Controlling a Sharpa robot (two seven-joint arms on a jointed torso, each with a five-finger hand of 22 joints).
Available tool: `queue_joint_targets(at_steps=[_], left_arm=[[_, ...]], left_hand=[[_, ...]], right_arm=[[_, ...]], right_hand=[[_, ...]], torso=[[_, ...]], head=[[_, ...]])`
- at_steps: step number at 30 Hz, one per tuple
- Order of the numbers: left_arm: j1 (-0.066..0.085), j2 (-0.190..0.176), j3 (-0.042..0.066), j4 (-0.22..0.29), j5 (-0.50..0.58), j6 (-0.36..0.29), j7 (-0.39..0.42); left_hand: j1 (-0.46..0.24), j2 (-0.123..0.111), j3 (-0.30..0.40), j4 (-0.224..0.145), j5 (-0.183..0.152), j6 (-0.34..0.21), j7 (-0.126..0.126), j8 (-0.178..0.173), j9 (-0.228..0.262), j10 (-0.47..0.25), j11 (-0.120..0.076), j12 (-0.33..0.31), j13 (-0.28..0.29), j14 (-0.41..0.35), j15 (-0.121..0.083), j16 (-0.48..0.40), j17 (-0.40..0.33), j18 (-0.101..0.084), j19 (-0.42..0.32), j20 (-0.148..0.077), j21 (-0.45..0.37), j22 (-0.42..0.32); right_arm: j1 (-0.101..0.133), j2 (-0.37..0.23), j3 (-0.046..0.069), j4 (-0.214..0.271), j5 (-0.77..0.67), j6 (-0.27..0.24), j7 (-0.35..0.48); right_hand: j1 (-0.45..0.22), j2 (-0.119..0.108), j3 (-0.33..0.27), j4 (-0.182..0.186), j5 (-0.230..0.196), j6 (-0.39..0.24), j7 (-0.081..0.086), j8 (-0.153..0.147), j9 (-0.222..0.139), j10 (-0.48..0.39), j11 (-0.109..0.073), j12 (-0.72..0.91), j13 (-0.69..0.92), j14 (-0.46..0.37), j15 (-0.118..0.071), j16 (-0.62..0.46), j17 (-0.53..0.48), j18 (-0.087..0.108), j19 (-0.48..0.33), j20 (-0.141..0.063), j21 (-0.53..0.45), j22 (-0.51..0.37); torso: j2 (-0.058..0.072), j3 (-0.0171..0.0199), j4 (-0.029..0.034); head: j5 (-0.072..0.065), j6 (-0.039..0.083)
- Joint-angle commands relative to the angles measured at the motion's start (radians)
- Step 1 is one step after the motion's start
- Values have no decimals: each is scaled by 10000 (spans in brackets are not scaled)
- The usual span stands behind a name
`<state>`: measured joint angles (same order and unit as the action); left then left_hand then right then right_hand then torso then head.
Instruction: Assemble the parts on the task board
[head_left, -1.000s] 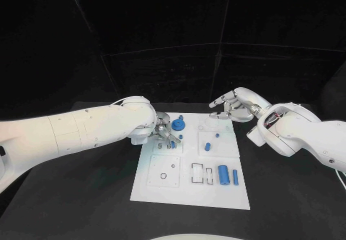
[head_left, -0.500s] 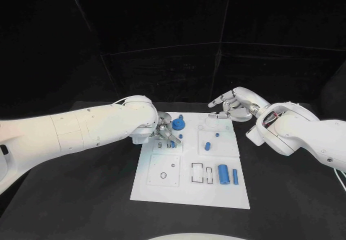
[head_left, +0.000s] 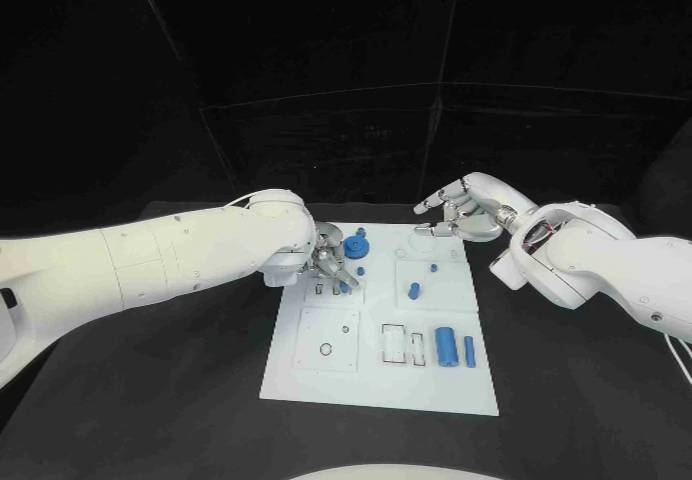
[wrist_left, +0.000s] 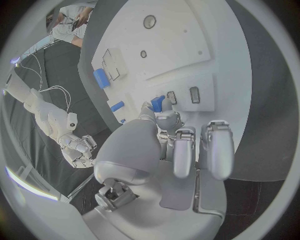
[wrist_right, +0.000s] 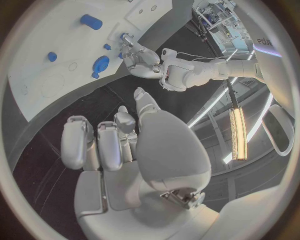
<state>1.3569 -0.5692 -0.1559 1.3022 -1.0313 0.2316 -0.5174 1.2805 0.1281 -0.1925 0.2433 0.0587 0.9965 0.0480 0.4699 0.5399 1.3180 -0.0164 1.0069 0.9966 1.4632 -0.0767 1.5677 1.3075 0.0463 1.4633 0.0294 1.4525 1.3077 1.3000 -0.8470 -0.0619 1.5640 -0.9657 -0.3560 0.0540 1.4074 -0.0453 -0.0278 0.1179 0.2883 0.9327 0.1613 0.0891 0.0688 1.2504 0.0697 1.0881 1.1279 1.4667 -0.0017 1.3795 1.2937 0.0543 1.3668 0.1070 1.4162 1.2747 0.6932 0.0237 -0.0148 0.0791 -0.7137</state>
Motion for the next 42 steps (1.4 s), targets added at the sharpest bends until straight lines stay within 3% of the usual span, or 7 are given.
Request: queue_joint_targets(at_steps=[1,8,16,20,24,30,42], left_arm=[[18,3,3,1,91,58,-30],[18,2,3,-1,278,48,-12],[18,-99,3,40,853,-98,46],[18,-226,3,130,1159,-448,81],[17,-362,2,251,1494,-864,108],[12,-631,-3,563,2021,-1563,145],[-111,-1242,-158,1459,870,-2766,175]], left_hand=[[408,96,312,-200,-2,-116,-9,39,51,-15,-85,35,5,1076,-87,31,2633,-34,338,-47,-34,542],[1306,211,1140,-761,97,-255,-84,-28,109,-61,-159,-36,-17,1076,-154,31,2633,-16,300,-110,-88,471],[1600,-112,2282,-971,740,-319,-82,-132,148,-82,-169,-169,-87,1076,-166,31,2633,3,259,-137,-158,393],[1432,-607,3752,-976,774,-324,-42,-120,258,-7,-162,-211,-107,1076,-135,31,2633,17,233,-130,-211,345],[743,-1501,6049,-1032,755,-325,-6,97,554,100,-168,-193,-95,1076,-125,31,2633,24,229,-126,-242,348],[-99,-2151,7854,-1394,798,-387,-53,436,932,195,-170,-98,-39,1076,-147,31,2633,17,247,-131,-243,399],[-505,-2356,8609,-1723,802,-457,-78,649,1155,209,-177,-108,-87,1076,-162,31,2633,1,280,-141,-206,489]], right_arm=[[22,17,7,-2,-13,95,11],[22,36,6,-20,-13,135,2],[21,42,6,-35,-13,176,-7],[21,45,6,-49,-13,193,-12],[21,47,6,-73,-13,212,-19],[21,39,5,-132,-13,255,-28],[21,27,4,-193,-13,341,-54]], right_hand=[[129,30,-54,5,67,40,-28,64,4,-47,3,-48,-8,415,-36,-47,-19,152,-88,-7,-58,-11],[193,59,-89,-4,286,44,-29,77,3,-50,-1,-43,-19,419,-42,-64,-21,155,-91,-14,-78,-30],[204,60,-104,-4,341,44,-29,80,2,-51,-2,-42,-23,421,-43,-67,-21,155,-88,-15,-80,-30],[204,60,-104,-4,341,44,-29,80,2,-51,-2,-42,-23,421,-43,-67,-21,155,-88,-15,-80,-30],[206,61,-111,-2,366,45,-30,82,2,-56,-2,-48,-30,421,-44,-72,-25,158,-96,-16,-89,-44],[202,58,-117,1,375,45,-29,82,2,-60,-1,-54,-37,420,-44,-76,-29,159,-101,-16,-93,-51],[201,57,-120,2,378,45,-29,82,2,-62,-1,-56,-39,420,-43,-77,-30,160,-103,-16,-95,-54]], torso=[[-1,-1,9],[-2,0,5],[-7,3,14],[-2,7,28],[-10,9,28],[-6,2,34],[-43,26,88]], head=[[-8,-5],[7,-19],[13,-17],[15,-7],[8,2],[-17,41],[47,-34]])
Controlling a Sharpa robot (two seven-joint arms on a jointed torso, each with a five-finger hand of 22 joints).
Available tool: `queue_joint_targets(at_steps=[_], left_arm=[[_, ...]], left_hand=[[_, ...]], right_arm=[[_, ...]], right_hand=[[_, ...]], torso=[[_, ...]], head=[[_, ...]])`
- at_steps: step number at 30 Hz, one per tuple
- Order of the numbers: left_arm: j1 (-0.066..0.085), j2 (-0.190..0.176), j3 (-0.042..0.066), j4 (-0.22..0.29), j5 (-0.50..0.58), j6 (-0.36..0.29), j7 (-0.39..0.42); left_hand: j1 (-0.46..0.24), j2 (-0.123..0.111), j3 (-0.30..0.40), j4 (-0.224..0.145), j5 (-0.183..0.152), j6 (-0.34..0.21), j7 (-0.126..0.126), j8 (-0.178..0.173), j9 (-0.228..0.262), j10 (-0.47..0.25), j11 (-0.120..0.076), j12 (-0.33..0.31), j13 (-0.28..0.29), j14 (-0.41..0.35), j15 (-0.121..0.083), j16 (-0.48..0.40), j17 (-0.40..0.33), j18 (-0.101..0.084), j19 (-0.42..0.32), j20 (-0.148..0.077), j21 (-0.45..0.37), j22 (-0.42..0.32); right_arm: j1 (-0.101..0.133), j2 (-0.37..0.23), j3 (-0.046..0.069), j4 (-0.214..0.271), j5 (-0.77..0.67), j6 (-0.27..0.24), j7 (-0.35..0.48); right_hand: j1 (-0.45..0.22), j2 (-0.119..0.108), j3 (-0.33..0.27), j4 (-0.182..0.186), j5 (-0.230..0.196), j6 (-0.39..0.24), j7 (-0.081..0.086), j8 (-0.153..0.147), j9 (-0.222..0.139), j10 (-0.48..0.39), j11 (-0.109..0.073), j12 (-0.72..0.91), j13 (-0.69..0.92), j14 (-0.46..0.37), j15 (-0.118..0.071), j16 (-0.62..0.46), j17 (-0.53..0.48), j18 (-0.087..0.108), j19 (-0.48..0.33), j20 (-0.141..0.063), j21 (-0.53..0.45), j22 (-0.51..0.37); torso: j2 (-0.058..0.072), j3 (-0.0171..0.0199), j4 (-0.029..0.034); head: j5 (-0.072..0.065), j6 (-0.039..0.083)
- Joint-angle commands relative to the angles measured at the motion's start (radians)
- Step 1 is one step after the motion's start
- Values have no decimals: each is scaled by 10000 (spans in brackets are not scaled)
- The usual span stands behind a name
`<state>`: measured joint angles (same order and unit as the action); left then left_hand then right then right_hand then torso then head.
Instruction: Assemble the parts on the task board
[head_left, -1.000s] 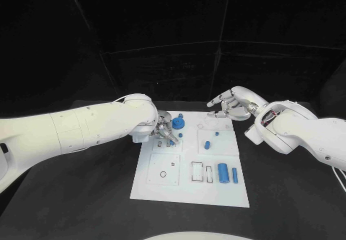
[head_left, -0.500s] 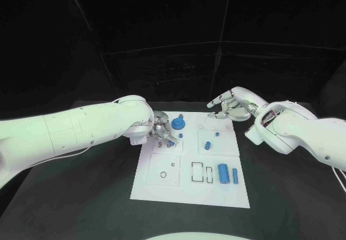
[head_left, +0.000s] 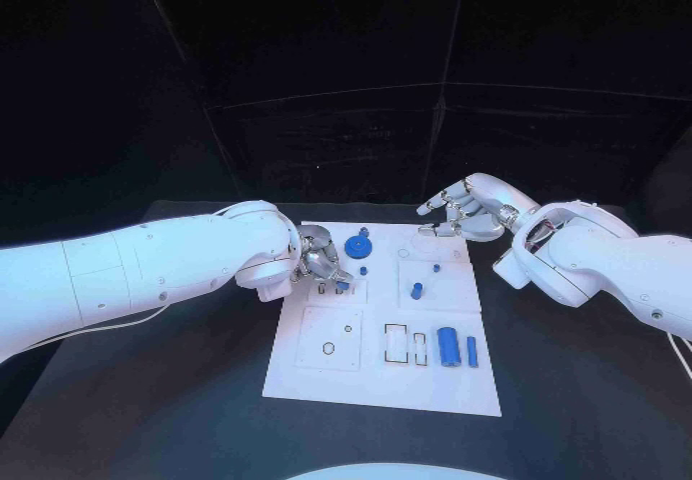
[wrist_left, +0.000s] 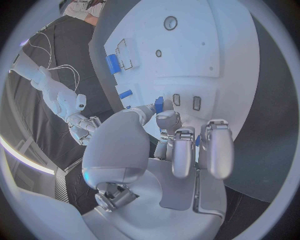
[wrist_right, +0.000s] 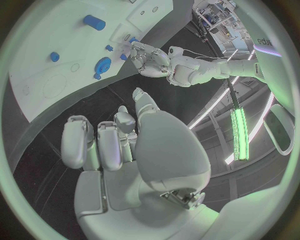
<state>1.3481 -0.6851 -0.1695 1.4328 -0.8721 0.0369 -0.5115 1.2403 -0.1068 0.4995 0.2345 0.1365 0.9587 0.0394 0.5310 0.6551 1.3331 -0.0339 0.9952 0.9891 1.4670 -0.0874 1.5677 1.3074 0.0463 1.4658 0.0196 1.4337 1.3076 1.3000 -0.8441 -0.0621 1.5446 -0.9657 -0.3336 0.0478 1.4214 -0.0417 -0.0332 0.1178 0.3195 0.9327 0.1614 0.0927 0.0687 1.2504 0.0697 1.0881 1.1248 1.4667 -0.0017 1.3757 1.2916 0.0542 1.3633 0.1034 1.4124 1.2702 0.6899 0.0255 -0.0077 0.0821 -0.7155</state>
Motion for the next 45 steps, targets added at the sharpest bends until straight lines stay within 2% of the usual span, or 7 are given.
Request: queue_joint_targets(at_steps=[1,8,15,31,37,45], left_arm=[[-38,-117,-33,196,-882,-893,111],[-134,-263,-81,358,-1805,-1389,77],[-225,-220,-96,339,-2252,-1576,55],[-332,-63,-114,223,-2398,-1224,9],[-415,1,-134,143,-2401,-1119,-4],[-488,8,-154,128,-2401,-1041,-10]], left_hand=[[-121,-21,1721,-1652,22,-79,7,50,15,61,-3,8,-16,1038,-56,31,2634,-3,262,-43,-8,507],[-167,-50,1807,-1694,19,-81,3,77,41,67,-8,5,-28,1038,-61,31,2634,-4,265,-45,-5,515],[-195,-62,1859,-1715,15,-83,1,92,55,76,-11,17,-21,1038,-65,31,2634,-10,276,-46,12,543],[-244,-74,1889,-1715,3,-83,2,106,68,78,-8,6,-39,1038,-66,31,2634,-12,282,-47,20,557],[-256,-69,1898,-1713,2,-84,2,110,71,65,-7,-27,-75,1038,-65,31,2634,-11,280,-47,16,552],[-262,-69,1902,-1713,0,-85,3,111,73,63,-7,-34,-83,1038,-65,31,2634,-12,281,-47,17,554]], right_arm=[[21,-2,6,-1,-12,121,7],[21,0,6,-23,-12,133,-1],[21,10,6,-21,-12,141,1],[20,4,6,7,-23,160,-5],[20,5,6,14,-47,173,-9],[20,2,6,17,-100,183,-16]], right_hand=[[60,20,-66,2,66,45,-30,46,3,-62,-1,-56,-9,420,-43,-39,-9,161,-68,19,-57,-9],[50,17,-77,10,76,47,-29,49,3,-59,0,-51,-6,419,-43,-43,-12,163,-73,19,-63,-18],[45,16,-84,14,82,48,-29,50,3,-58,0,-49,-5,419,-43,-45,-14,164,-76,19,-66,-23],[38,18,-91,21,89,52,-30,53,4,-54,0,-43,-1,421,-43,-40,-5,164,-75,19,-66,-22],[38,18,-91,21,89,52,-30,53,4,-54,0,-43,-1,421,-43,-40,-5,164,-75,19,-66,-22],[30,24,-102,31,97,62,-31,60,6,-50,-1,-38,0,423,-43,-39,-2,163,-72,18,-67,-20]], torso=[[-8,9,10],[-29,29,46],[-19,21,9],[-10,26,19],[-9,12,12],[-14,21,16]], head=[[35,-18],[58,-82],[114,-75],[109,-119],[99,-150],[87,-159]])
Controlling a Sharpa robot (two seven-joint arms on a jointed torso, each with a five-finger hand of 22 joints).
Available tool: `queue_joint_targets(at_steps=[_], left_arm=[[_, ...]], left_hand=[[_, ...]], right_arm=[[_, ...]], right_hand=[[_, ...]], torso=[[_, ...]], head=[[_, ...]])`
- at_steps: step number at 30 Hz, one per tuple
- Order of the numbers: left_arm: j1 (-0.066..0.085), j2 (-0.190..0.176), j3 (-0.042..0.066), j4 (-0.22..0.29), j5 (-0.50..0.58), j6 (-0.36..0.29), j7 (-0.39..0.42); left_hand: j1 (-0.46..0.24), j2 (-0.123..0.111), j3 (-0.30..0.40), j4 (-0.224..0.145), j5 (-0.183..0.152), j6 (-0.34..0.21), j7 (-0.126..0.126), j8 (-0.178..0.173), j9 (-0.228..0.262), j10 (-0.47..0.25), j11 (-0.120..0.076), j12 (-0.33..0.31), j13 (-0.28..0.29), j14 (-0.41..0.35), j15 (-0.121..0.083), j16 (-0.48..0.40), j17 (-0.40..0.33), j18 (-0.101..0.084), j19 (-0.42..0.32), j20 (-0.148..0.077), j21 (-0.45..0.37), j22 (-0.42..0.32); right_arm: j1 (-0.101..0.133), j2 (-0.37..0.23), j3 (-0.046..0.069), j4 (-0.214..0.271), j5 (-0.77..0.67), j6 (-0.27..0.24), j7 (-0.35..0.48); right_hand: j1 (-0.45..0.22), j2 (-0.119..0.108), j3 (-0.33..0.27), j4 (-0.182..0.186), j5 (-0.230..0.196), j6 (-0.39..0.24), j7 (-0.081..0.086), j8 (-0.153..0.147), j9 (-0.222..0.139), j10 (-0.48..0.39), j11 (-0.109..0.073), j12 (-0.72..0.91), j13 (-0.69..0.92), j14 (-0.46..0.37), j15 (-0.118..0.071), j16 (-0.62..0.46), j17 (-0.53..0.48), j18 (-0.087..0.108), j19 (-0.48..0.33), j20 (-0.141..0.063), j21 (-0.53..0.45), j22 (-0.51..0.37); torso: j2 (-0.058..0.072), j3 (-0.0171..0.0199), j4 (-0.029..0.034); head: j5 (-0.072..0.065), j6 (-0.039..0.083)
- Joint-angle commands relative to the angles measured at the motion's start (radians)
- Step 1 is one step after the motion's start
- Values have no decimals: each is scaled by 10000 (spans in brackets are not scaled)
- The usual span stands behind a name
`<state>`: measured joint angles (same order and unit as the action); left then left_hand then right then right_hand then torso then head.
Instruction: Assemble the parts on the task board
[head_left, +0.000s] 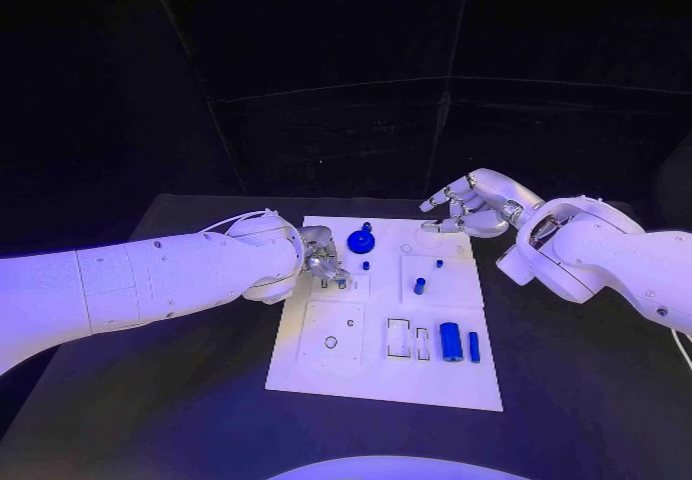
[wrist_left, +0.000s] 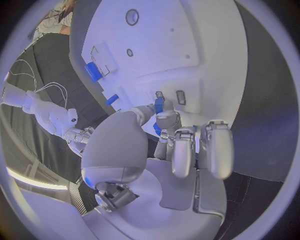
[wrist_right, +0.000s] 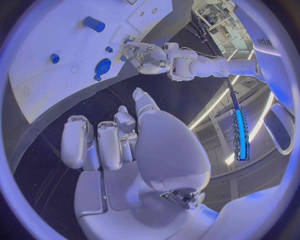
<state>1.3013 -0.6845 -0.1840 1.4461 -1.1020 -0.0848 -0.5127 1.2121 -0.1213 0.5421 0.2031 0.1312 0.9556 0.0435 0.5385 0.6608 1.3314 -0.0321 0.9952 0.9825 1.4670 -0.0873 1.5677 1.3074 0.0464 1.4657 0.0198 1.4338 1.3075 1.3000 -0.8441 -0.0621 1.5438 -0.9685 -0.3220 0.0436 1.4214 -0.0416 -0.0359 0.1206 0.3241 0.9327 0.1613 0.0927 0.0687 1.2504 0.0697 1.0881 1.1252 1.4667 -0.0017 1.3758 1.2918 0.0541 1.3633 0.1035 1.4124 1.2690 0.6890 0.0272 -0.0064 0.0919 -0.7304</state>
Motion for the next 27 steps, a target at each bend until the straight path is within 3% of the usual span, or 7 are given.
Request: queue_joint_targets(at_steps=[1,27], left_arm=[[-24,-3,-11,-1,-103,182,3],[-36,-59,-35,91,-102,605,-8]], left_hand=[[20,76,1476,-1399,54,-54,-38,36,15,79,-25,-34,-17,1038,-65,31,2634,-13,281,-49,17,555],[-13,28,1507,-1446,45,-59,-48,61,36,92,-32,-8,-1,1038,-65,31,2634,-16,286,-49,25,571]], right_arm=[[21,4,6,25,-77,68,25],[21,58,6,-7,-92,119,16]], right_hand=[[31,24,-75,3,51,63,-31,61,7,-50,-1,-38,-4,423,-43,-40,-3,164,-73,18,-67,-8],[21,31,-85,15,59,71,-32,67,8,-46,-3,-32,-2,424,-43,-40,-1,163,-71,17,-68,-8]], torso=[[-6,4,2],[-2,7,14]], head=[[-11,-17],[9,-82]])
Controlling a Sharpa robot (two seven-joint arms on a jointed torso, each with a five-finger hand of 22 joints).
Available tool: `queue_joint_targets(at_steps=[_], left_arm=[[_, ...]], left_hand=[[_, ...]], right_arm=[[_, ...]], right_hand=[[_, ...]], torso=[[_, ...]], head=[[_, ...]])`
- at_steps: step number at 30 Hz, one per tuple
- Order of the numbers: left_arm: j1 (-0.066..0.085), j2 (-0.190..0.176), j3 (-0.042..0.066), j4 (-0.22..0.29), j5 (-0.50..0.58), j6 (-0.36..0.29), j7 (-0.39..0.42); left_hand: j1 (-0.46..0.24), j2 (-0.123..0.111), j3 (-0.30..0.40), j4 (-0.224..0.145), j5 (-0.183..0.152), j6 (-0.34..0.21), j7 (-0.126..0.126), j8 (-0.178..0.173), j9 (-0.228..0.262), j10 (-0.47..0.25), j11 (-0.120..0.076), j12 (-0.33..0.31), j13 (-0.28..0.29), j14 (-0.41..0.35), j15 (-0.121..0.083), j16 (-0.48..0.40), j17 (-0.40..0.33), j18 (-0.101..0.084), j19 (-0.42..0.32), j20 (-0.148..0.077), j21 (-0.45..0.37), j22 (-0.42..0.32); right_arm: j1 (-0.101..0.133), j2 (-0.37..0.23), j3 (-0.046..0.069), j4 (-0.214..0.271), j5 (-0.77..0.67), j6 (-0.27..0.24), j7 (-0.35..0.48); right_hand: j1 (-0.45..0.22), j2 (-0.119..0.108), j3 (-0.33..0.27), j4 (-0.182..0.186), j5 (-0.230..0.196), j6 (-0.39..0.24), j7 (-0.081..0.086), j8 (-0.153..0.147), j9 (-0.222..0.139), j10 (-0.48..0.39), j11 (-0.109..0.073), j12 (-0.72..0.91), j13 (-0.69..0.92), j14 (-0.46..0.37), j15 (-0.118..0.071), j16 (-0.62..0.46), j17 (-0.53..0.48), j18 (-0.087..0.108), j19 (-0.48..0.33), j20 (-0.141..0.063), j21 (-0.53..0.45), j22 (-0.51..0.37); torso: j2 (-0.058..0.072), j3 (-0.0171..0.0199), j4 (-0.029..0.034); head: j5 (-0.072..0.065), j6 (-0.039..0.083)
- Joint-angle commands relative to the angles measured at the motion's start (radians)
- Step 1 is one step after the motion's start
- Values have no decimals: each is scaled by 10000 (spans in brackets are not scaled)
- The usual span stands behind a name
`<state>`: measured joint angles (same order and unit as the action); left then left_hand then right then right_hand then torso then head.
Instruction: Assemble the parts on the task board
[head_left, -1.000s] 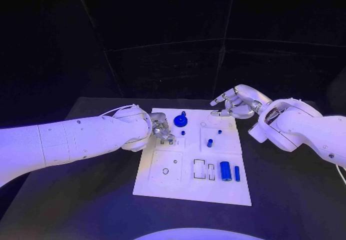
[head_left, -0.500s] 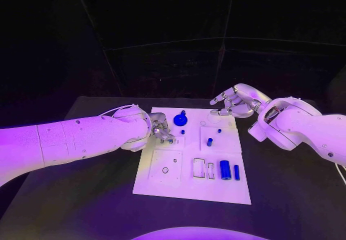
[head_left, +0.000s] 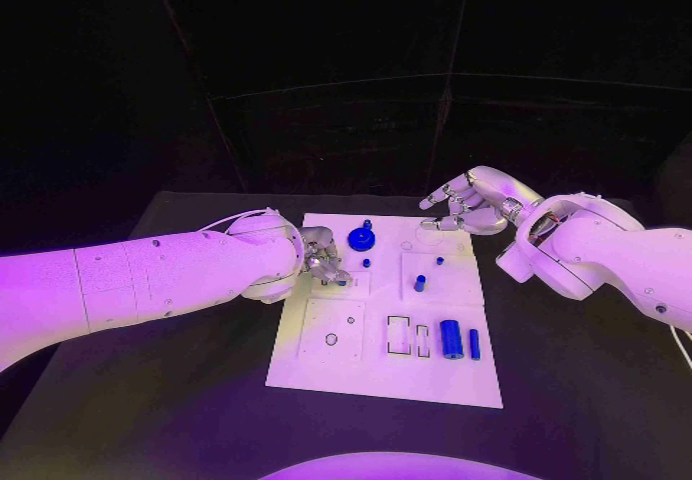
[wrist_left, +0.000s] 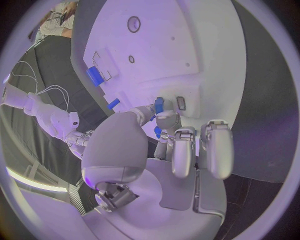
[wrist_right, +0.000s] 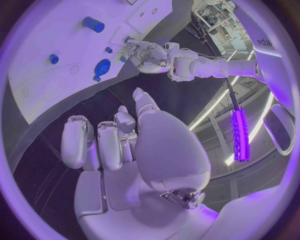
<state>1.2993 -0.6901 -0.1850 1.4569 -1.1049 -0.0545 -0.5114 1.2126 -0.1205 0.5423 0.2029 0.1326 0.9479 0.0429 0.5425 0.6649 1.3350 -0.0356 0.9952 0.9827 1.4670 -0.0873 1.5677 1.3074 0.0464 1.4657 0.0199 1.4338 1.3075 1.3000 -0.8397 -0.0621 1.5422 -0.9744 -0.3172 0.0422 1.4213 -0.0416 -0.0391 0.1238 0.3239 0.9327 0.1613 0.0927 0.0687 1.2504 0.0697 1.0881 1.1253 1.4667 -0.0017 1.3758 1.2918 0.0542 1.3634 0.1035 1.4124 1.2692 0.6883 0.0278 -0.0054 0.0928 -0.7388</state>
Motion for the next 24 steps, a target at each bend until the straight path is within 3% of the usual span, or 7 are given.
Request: queue_joint_targets(at_steps=[1,10,16,24], left_arm=[[-15,1,-25,-24,-72,314,-22],[-14,36,-26,-64,-47,467,-19],[-12,87,-26,-125,-9,548,-8],[-7,166,-25,-244,1,571,1]], left_hand=[[-20,18,1505,-1445,31,17,-42,22,-4,56,3,-9,-4,1038,-65,31,2634,-15,285,-50,22,567],[-207,-47,1446,-1430,4,67,-69,77,26,92,-4,41,21,1038,-69,31,2634,-20,293,-50,35,596],[-862,-133,866,-1117,-41,274,-162,146,21,164,-71,176,101,1038,-111,31,2634,-35,318,-71,75,675],[-1199,-45,346,-888,-43,429,-197,119,-55,207,-101,287,178,1038,-144,31,2634,-35,322,-105,70,688]], right_arm=[[21,18,6,8,-33,72,31],[21,23,6,12,-33,76,25],[21,25,6,17,-68,81,18],[21,31,6,19,-101,80,11]], right_hand=[[22,31,-53,-17,62,71,-32,67,8,-46,-3,-32,-3,424,-43,-41,-2,162,-71,17,-68,-9],[21,42,-59,-10,74,80,-35,74,9,-43,-5,-29,-3,425,-45,-42,0,163,-73,16,-72,-14],[21,42,-59,-10,74,80,-35,74,9,-43,-5,-29,-3,425,-45,-42,0,163,-73,16,-72,-14],[18,48,-66,-3,83,93,-38,82,12,-52,-7,-41,-17,423,-46,-53,-14,166,-79,16,-78,-24]], torso=[[6,2,3],[9,5,-10],[3,2,-8],[0,5,-7]], head=[[-1,0],[-5,-19],[-8,-33],[-10,-37]])
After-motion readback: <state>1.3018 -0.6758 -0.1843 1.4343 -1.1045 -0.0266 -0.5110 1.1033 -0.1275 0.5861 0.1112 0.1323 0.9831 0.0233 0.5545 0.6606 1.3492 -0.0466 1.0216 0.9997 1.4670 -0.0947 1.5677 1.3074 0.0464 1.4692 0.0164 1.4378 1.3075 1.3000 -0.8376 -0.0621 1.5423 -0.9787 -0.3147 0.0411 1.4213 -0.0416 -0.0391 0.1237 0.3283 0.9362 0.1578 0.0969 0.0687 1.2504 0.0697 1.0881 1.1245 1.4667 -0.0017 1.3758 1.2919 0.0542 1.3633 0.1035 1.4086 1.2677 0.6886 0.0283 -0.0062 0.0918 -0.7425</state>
